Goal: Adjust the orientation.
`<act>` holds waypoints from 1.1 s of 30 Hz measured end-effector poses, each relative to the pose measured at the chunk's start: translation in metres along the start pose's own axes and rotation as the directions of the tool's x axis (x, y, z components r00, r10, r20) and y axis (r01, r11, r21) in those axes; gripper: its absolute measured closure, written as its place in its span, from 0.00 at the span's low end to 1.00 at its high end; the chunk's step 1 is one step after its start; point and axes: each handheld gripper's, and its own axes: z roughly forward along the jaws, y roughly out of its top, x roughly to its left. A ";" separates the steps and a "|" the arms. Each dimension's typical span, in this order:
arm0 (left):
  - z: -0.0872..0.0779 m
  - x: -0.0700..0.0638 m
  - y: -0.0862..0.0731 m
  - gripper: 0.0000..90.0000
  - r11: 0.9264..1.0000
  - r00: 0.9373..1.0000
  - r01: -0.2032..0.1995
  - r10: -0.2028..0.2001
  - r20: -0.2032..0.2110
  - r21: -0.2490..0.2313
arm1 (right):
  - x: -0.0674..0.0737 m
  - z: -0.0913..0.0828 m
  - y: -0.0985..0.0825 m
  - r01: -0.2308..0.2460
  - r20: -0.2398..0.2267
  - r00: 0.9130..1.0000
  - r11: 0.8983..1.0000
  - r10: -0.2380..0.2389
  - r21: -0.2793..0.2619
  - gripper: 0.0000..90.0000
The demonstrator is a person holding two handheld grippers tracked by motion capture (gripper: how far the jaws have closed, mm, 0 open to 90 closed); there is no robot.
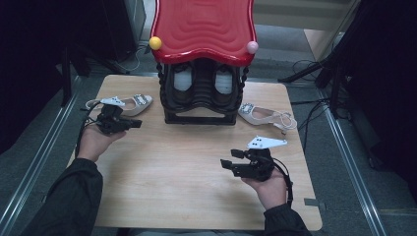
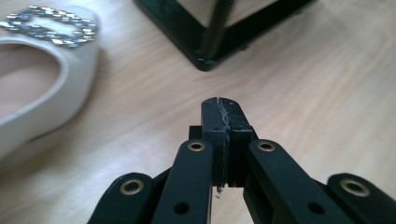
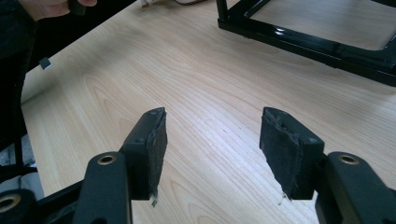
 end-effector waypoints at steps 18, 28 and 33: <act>0.035 0.058 0.005 1.00 0.995 0.993 0.095 -0.095 -0.068 0.005 | 0.007 0.001 -0.013 -0.043 0.037 0.998 0.999 0.043 0.003 0.47; 0.046 0.068 0.001 1.00 0.992 0.984 0.123 -0.121 -0.133 0.004 | 0.006 -0.005 -0.017 -0.059 0.054 0.997 0.998 0.059 -0.003 0.46; 0.052 0.070 0.003 1.00 0.991 0.981 0.133 -0.131 -0.141 0.002 | 0.006 -0.005 -0.018 -0.061 0.056 0.997 0.998 0.061 -0.004 0.46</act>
